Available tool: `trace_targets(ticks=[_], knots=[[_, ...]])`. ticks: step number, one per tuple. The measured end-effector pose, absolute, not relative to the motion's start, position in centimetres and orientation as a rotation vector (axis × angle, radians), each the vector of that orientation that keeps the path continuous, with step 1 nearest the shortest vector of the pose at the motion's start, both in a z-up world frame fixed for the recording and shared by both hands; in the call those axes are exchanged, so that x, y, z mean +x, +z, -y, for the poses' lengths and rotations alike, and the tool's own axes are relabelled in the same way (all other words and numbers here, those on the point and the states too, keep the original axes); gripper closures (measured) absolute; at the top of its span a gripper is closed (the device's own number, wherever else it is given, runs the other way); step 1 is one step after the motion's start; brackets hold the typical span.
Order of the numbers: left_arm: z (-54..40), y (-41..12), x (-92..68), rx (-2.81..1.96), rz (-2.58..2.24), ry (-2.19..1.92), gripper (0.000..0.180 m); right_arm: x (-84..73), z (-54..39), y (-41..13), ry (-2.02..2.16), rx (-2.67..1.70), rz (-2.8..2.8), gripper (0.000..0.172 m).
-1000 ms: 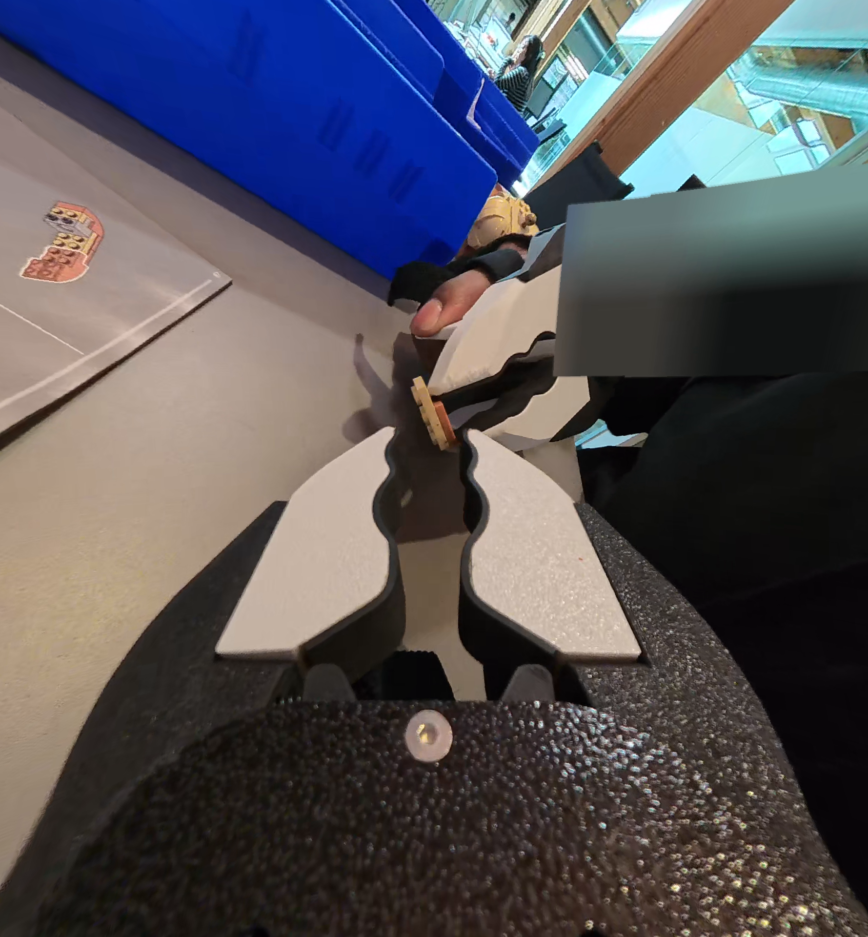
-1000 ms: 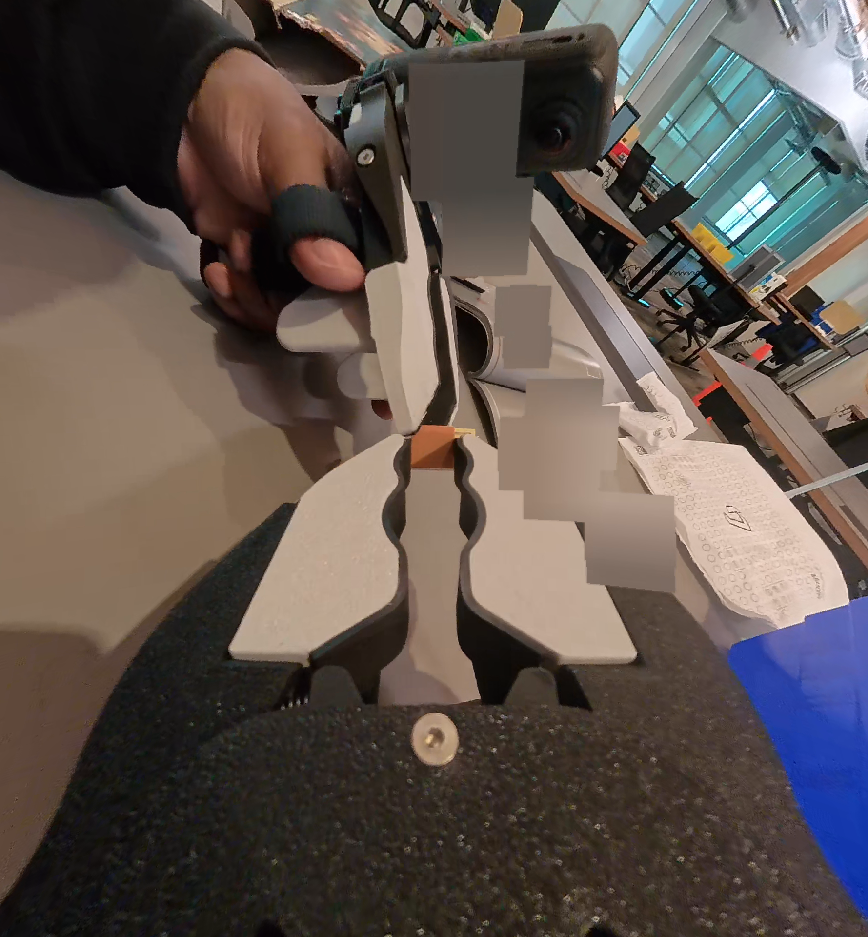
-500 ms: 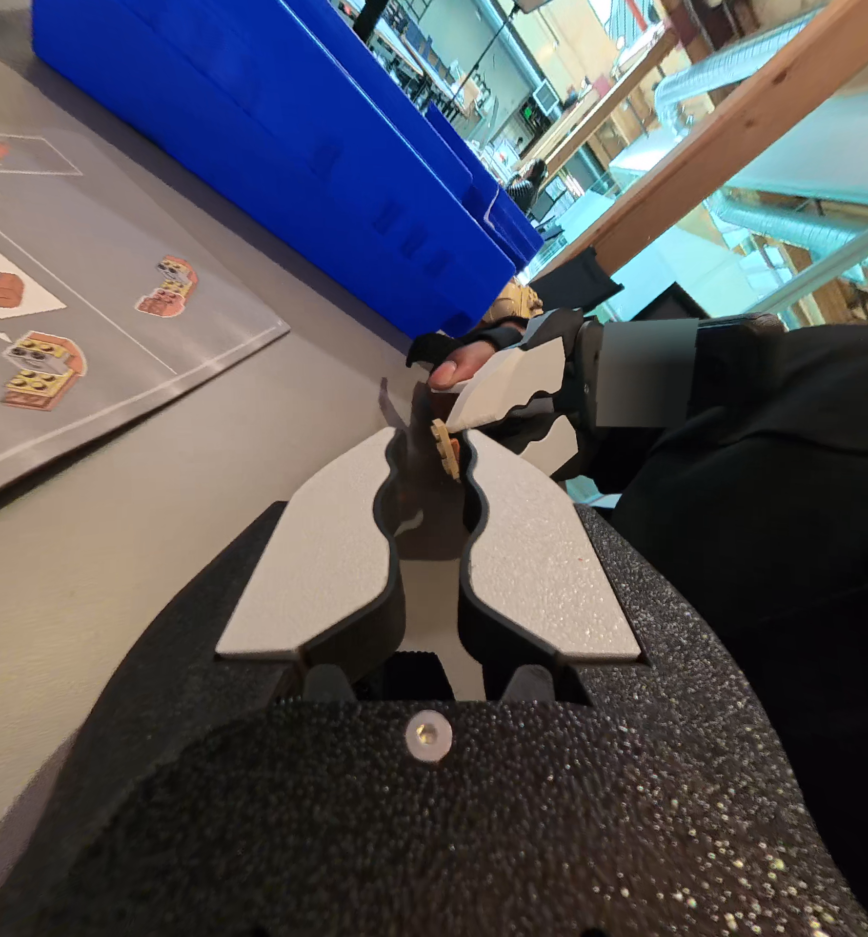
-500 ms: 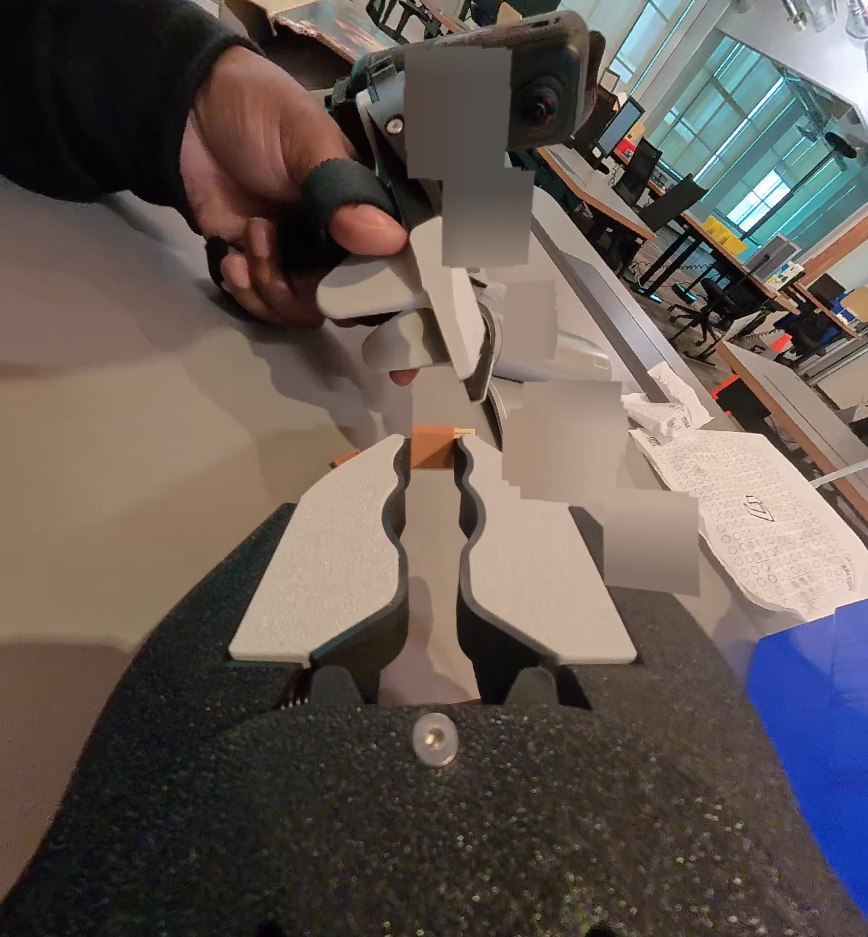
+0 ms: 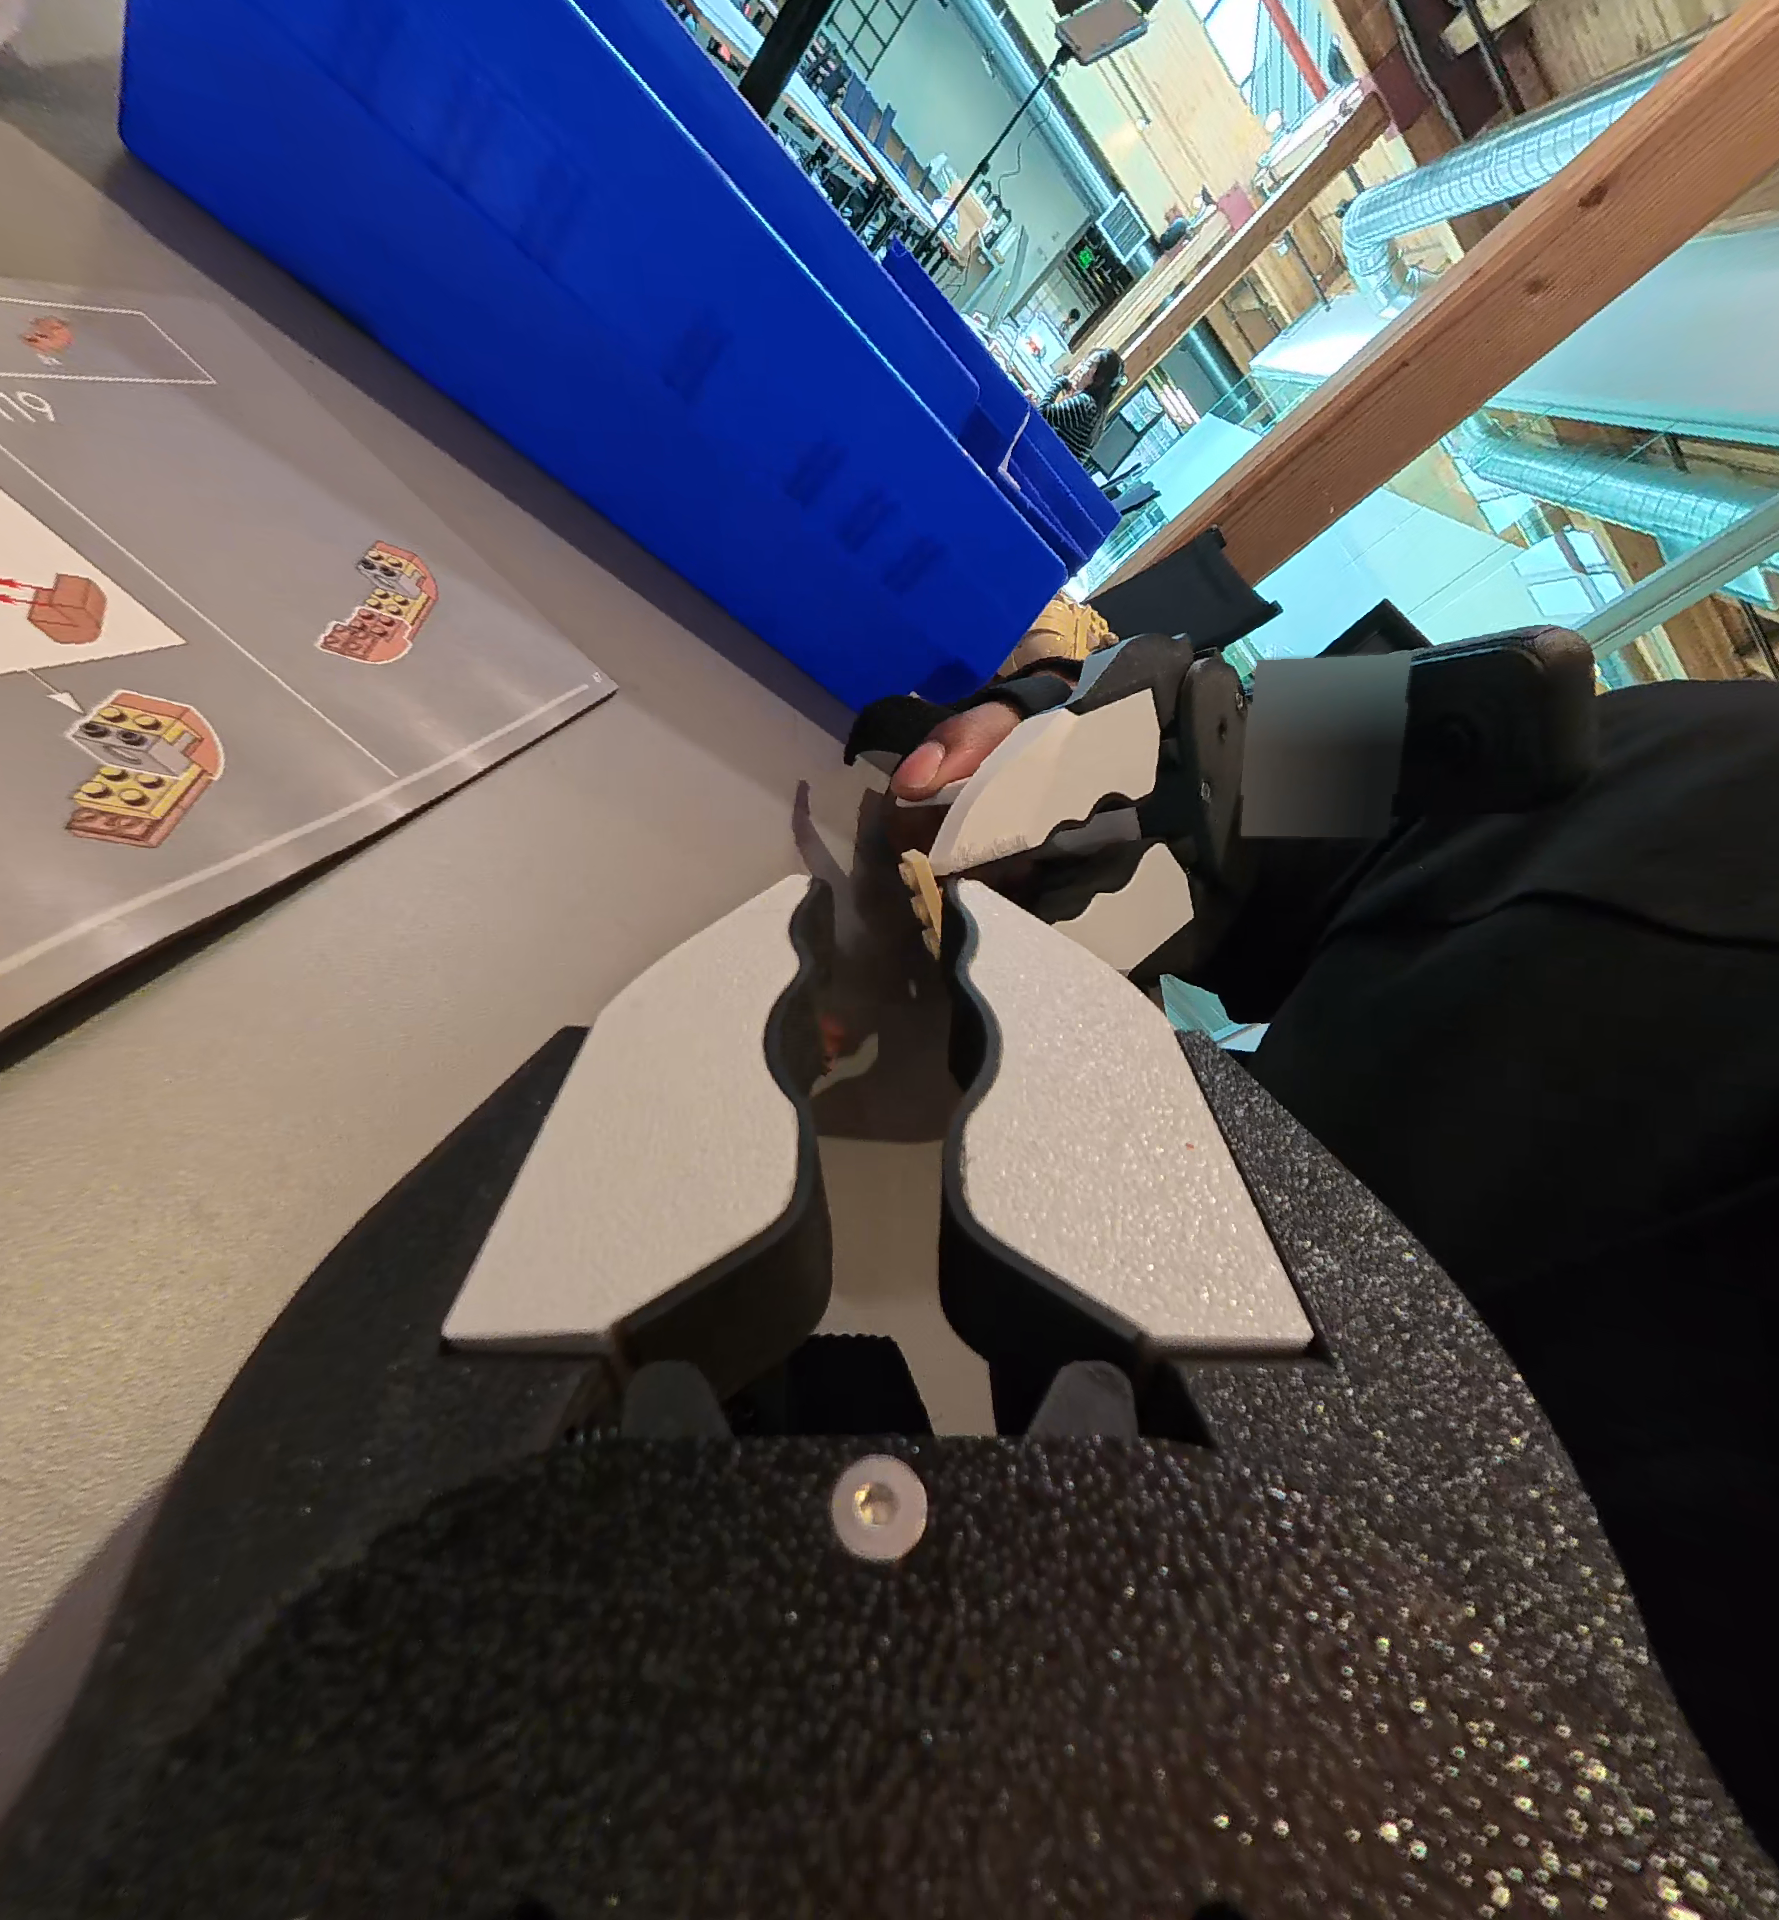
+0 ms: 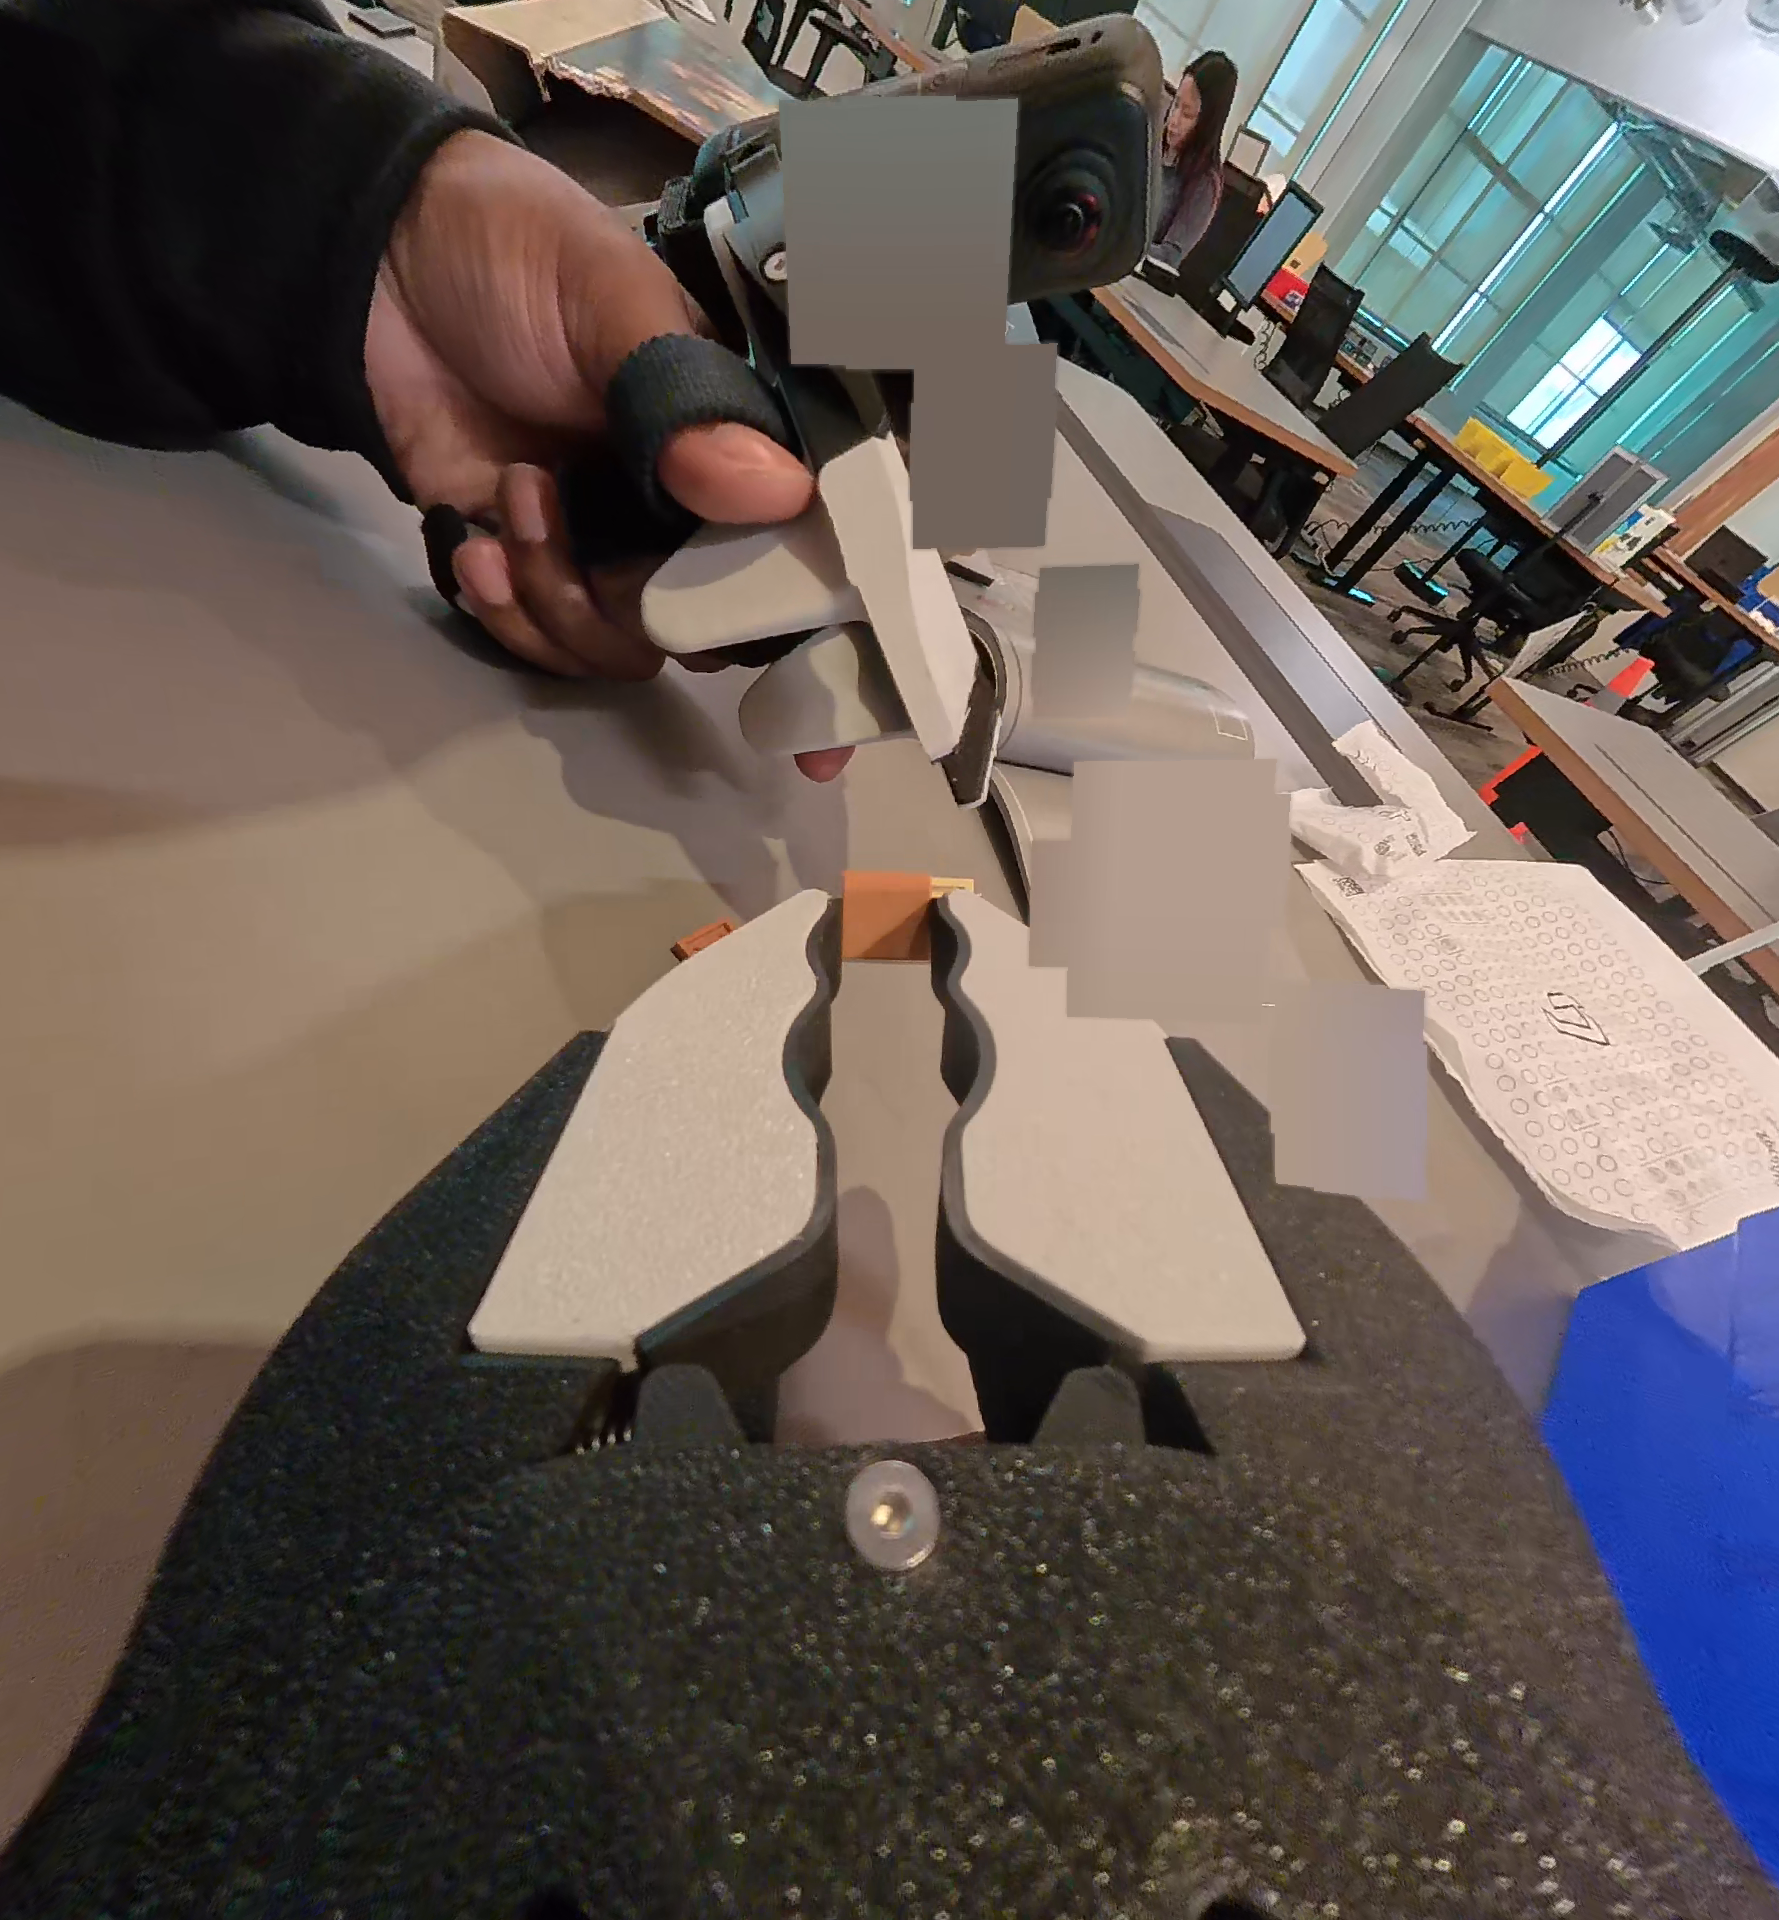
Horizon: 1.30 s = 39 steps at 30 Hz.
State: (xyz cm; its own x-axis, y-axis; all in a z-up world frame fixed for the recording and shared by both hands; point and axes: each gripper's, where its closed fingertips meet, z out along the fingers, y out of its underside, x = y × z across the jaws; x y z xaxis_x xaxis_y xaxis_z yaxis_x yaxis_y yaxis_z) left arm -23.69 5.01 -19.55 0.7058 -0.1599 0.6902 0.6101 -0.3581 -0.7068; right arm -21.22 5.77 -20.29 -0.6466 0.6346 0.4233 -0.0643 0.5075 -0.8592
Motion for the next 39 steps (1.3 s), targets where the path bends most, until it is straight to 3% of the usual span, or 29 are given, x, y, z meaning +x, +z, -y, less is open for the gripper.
trace_targets(ticks=[39], knots=[[-4.9, -19.6, -24.2, -1.797, 0.281, -0.746, 0.162, -21.6, -6.8, -19.1, 1.275, -0.582, 1.937, 0.156]])
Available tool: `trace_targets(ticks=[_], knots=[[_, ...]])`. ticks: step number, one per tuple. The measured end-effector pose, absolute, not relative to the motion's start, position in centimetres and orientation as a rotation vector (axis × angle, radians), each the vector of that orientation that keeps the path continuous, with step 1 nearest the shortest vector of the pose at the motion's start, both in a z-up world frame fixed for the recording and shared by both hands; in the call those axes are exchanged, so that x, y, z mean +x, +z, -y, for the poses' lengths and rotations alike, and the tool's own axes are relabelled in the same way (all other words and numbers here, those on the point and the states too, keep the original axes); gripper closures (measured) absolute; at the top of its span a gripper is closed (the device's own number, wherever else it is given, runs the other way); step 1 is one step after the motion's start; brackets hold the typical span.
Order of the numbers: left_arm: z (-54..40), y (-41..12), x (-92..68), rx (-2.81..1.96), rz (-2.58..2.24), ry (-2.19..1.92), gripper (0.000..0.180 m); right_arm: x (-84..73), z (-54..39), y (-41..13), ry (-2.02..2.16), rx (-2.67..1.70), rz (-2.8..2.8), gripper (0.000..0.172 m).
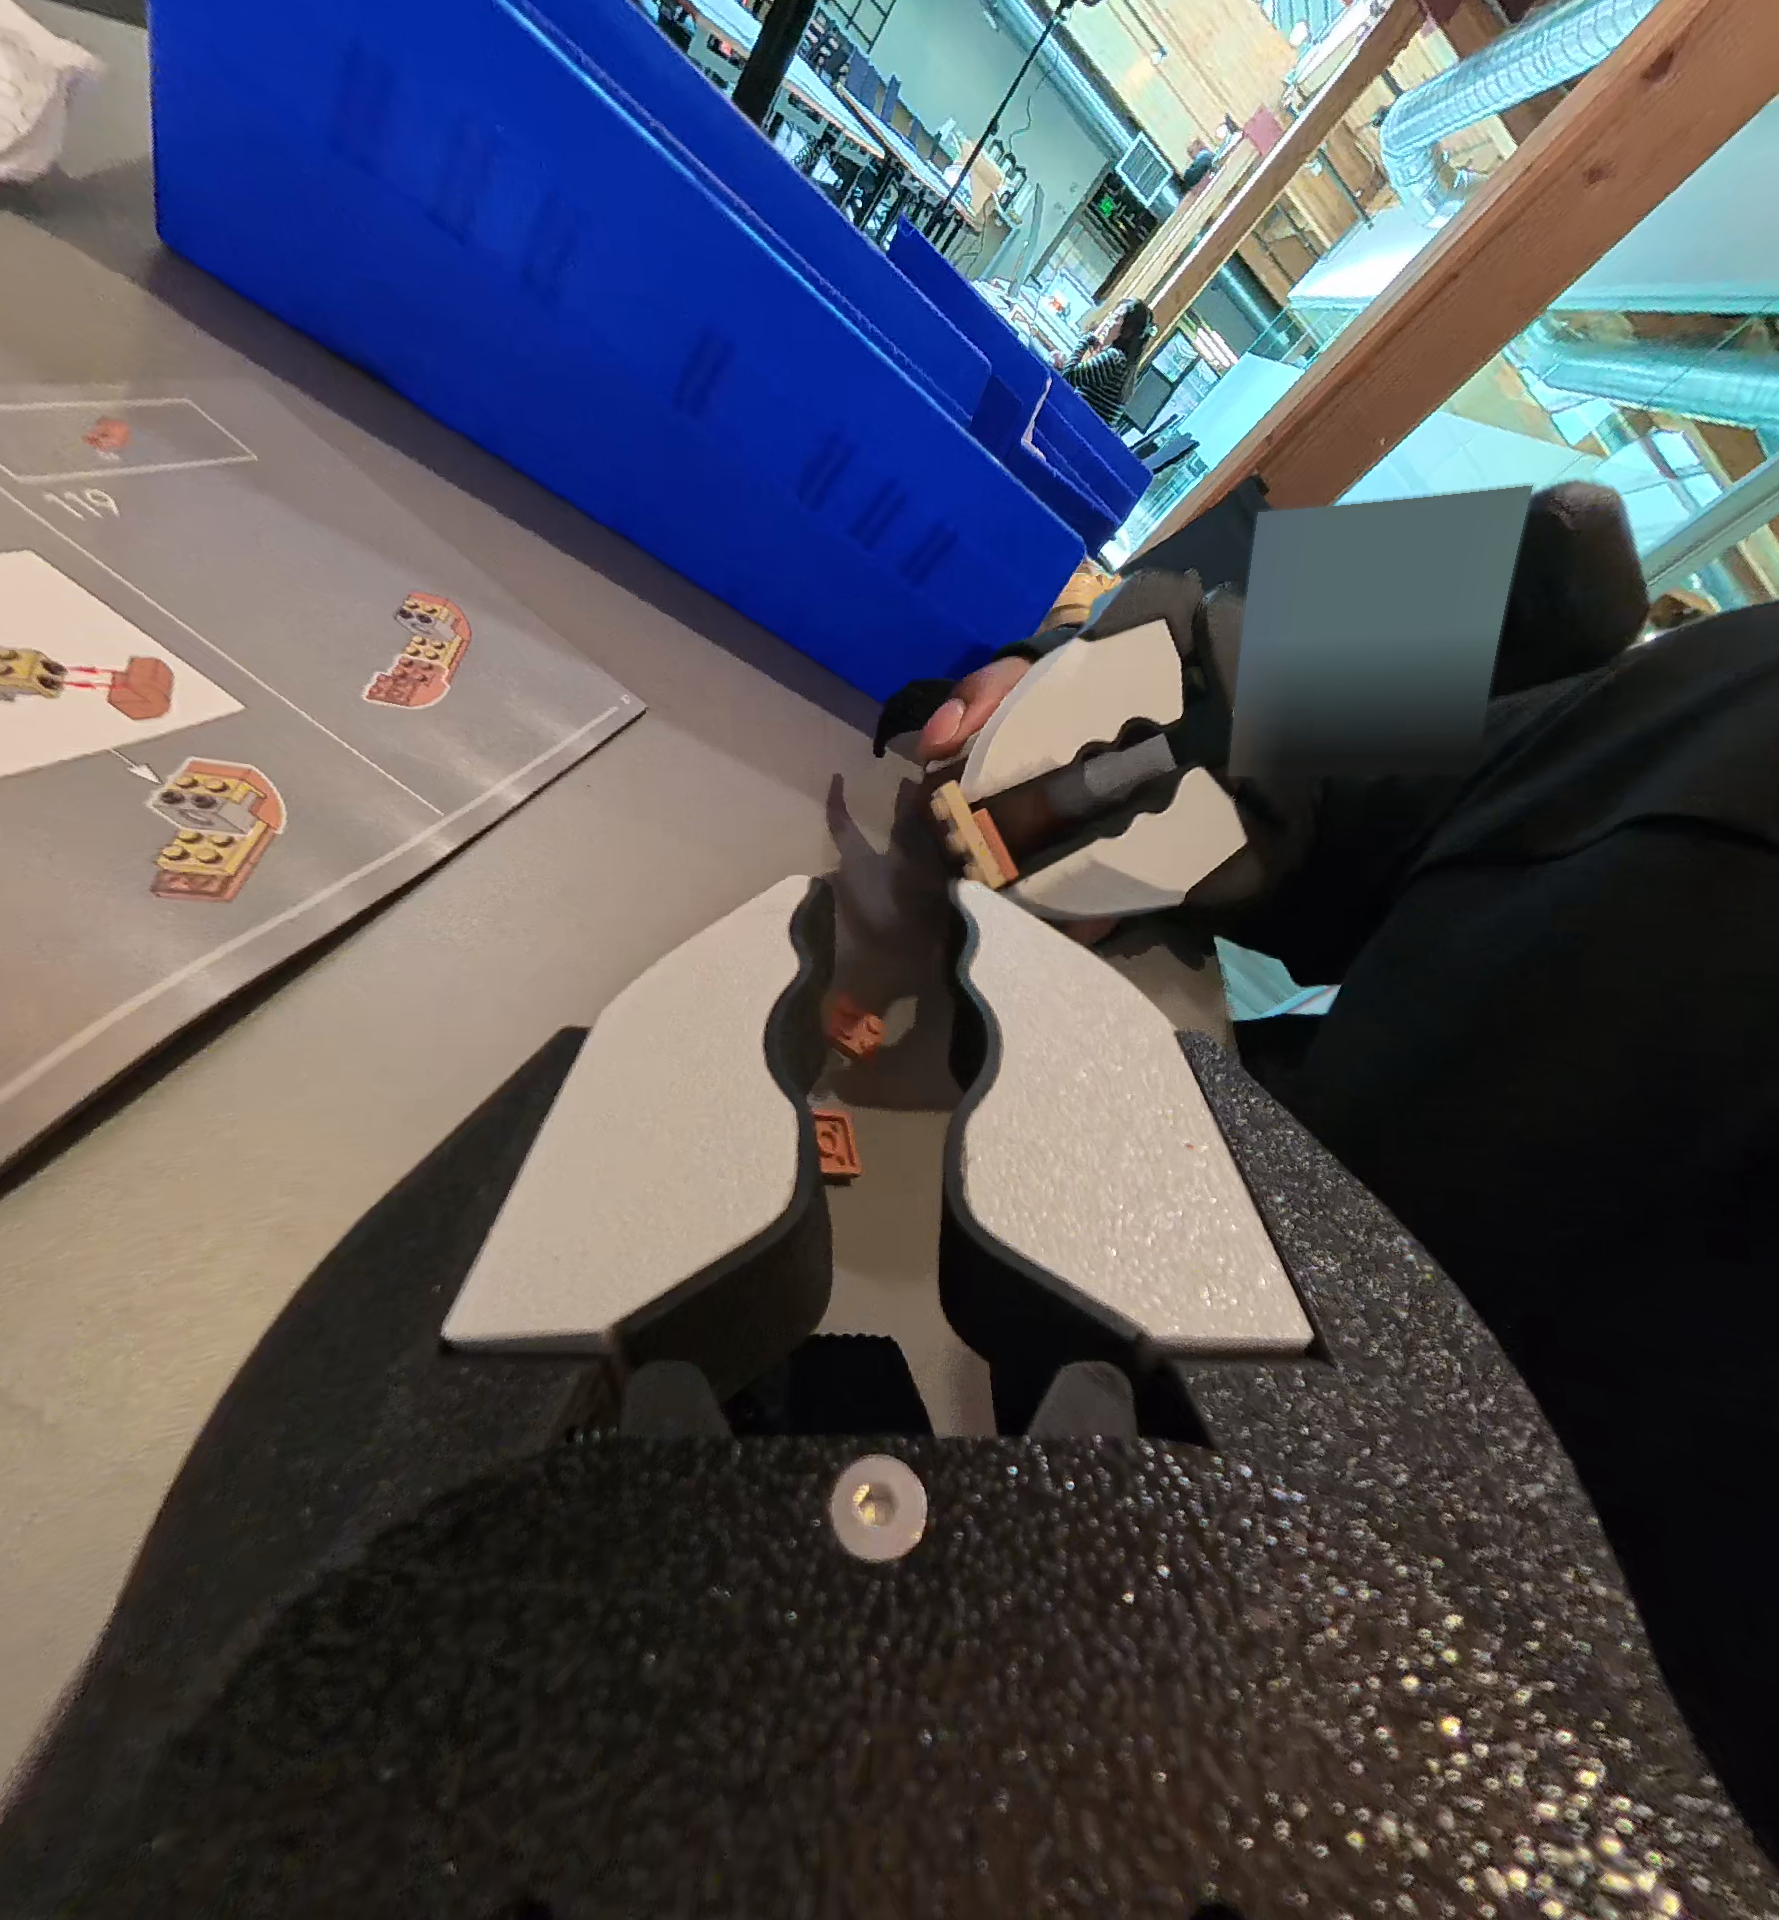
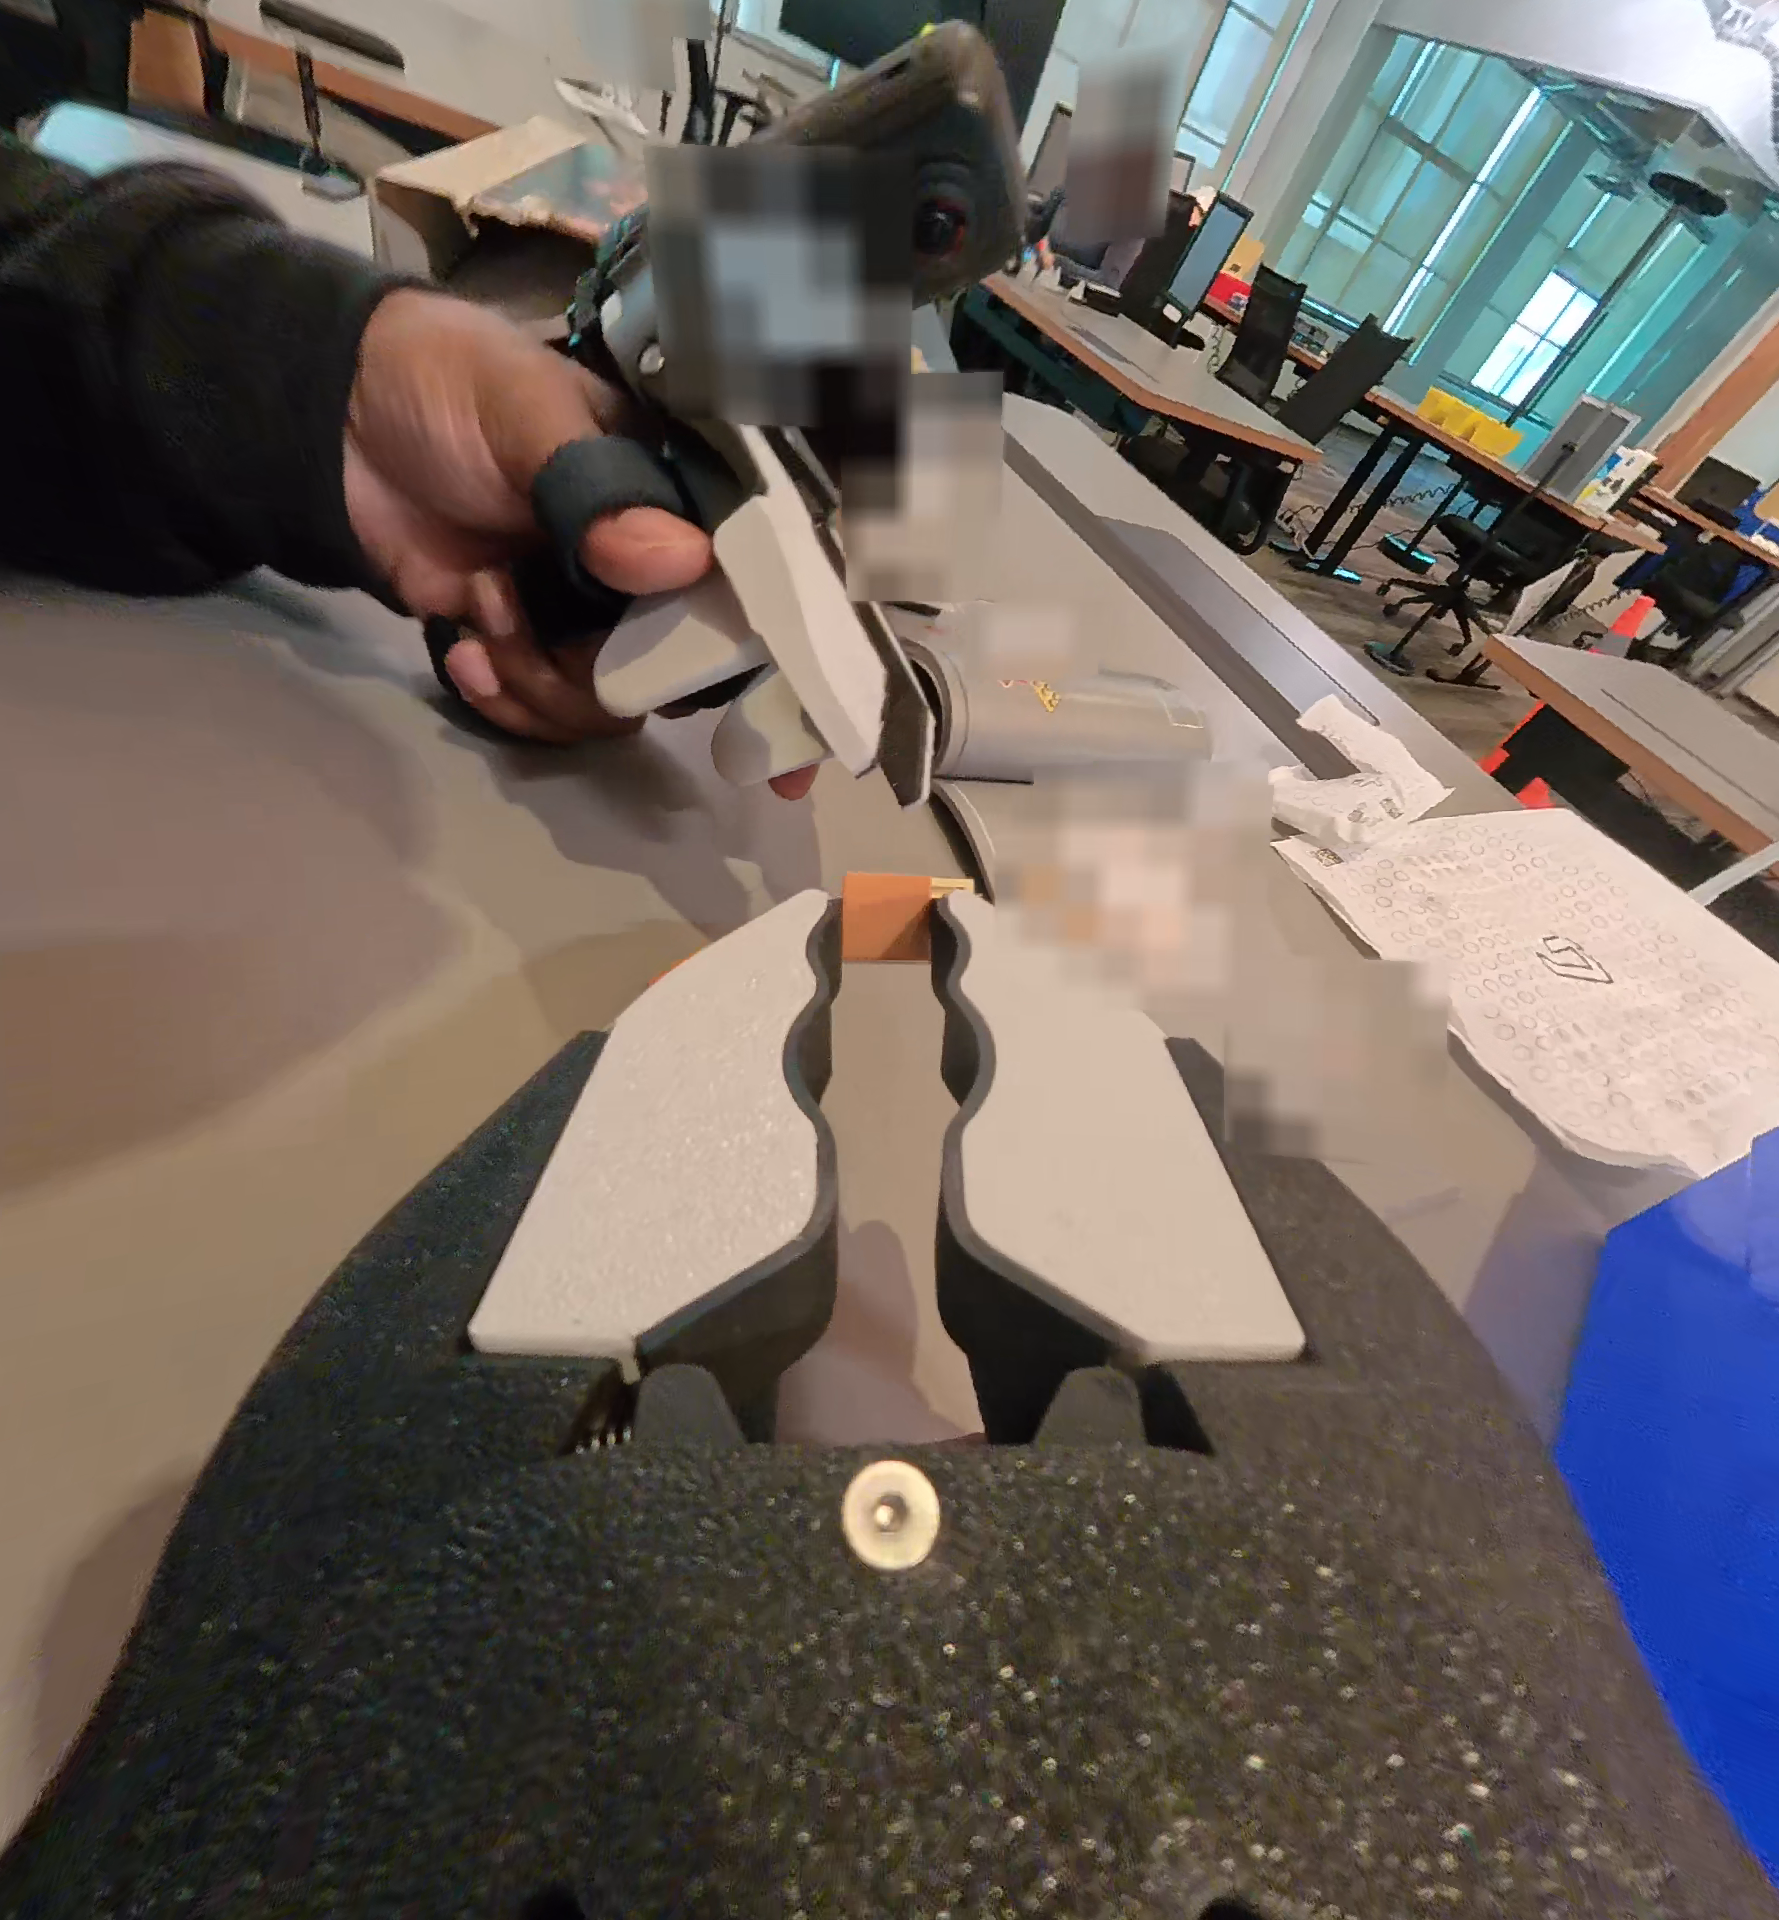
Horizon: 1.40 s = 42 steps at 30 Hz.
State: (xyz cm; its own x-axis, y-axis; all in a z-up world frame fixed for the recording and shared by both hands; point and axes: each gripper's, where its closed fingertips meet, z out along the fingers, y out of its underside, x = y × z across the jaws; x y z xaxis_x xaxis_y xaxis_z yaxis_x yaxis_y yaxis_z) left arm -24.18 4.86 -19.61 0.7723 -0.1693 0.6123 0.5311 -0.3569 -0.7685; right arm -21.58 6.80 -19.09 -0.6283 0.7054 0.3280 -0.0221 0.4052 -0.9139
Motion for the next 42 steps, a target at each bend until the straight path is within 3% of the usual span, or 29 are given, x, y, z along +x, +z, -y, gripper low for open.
trace_targets(ticks=[14, 42], knots=[[-4.7, -18.9, -25.5, -1.769, 0.210, -0.637, 0.162, -21.4, -8.8, -17.2, 1.463, -0.799, 1.805, 0.156], [-5.2, -17.1, -22.7, -1.692, -0.076, -0.504, 0.156, -19.1, -6.2, -16.2, 1.770, -0.667, 1.906, 0.156]])
